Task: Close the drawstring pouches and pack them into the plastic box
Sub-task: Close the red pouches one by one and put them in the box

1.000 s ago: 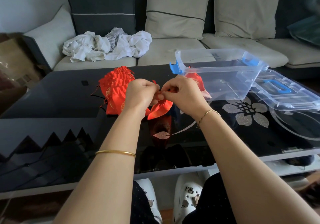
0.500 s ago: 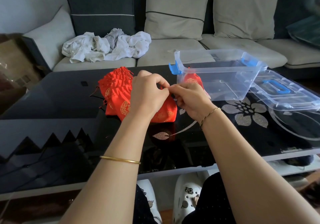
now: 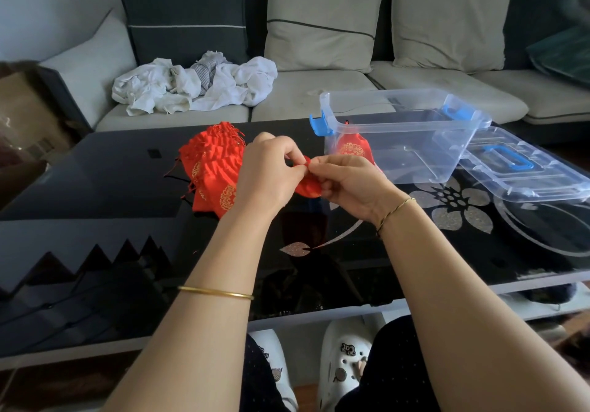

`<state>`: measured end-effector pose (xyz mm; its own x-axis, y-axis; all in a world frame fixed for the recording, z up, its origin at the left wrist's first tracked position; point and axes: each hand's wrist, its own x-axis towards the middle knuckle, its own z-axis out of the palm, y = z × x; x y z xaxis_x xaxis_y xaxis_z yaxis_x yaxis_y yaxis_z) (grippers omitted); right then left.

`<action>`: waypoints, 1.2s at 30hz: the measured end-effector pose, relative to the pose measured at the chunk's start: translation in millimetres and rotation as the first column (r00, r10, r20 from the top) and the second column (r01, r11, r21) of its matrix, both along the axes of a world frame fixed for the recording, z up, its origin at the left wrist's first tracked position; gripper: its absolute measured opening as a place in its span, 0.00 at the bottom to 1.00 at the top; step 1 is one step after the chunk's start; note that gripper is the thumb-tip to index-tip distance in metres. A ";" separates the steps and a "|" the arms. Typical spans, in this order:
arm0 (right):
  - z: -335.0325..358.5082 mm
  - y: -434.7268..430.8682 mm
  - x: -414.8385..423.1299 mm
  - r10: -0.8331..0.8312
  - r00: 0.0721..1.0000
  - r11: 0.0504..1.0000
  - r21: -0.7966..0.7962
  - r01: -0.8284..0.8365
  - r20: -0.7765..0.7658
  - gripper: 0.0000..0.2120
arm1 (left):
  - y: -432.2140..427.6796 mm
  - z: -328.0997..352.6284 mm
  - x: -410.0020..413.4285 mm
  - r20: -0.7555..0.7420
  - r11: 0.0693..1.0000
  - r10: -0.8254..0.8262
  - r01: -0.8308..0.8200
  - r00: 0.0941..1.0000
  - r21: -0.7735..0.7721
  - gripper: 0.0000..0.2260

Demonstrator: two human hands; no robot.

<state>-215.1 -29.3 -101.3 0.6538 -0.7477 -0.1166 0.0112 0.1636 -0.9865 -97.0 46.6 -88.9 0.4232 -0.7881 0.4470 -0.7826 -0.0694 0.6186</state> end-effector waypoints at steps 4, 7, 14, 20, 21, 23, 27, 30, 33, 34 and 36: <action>-2.2 -3.3 -0.7 -0.093 0.991 0.987 -0.137 0.080 -0.095 0.05 | -2.4 -1.8 2.1 0.004 1.000 0.013 -0.013 1.000 0.009 0.03; -4.0 -7.8 -5.8 -0.236 0.962 0.950 -0.242 0.199 -0.134 0.03 | -0.2 -2.0 9.9 -0.028 0.998 0.061 -0.061 0.998 0.010 0.03; -14.7 -8.6 -9.3 -0.386 0.915 0.908 -0.220 0.356 -0.116 0.08 | -0.8 -5.1 4.4 -0.073 0.999 0.046 -0.044 0.996 0.033 0.04; -12.9 -5.4 -23.9 -0.209 0.950 0.962 -0.221 0.157 -0.233 0.17 | -7.7 -11.1 10.1 -0.236 0.999 0.034 -0.027 0.971 0.032 0.05; -12.2 -4.7 -26.7 -0.197 0.948 0.960 -0.247 0.134 -0.249 0.20 | -8.6 -10.9 9.7 -0.258 0.999 0.040 -0.034 0.965 0.027 0.05; -13.5 -1.6 -29.8 -0.190 0.930 0.926 -0.373 0.063 -0.314 0.27 | -9.4 -8.1 5.9 -0.342 0.999 0.034 -0.033 0.939 0.009 0.06; -23.5 0.3 -29.1 -0.336 0.869 0.797 -0.601 0.057 -0.363 0.28 | -12.0 -1.9 -3.5 -0.545 0.999 0.007 -0.030 0.838 -0.033 0.10; -24.4 -1.7 -30.6 -0.430 0.833 0.725 -0.683 0.089 -0.349 0.17 | -14.4 0.9 -8.7 -0.638 0.998 -0.023 -0.016 0.769 -0.055 0.09; -17.0 -1.6 -34.7 -0.420 0.856 0.724 -0.680 0.116 -0.302 0.12 | -18.0 3.0 -14.0 -0.696 0.993 -0.083 0.000 0.714 -0.118 0.08; -10.2 -1.0 -37.2 -0.421 0.864 0.725 -0.675 0.138 -0.275 0.11 | -19.8 4.7 -14.9 -0.711 0.990 -0.099 -0.005 0.696 -0.143 0.08; 7.3 -4.6 -42.3 -0.433 0.881 0.711 -0.673 0.203 -0.192 0.11 | -25.0 8.7 -13.2 -0.738 0.984 -0.105 -0.040 0.667 -0.176 0.07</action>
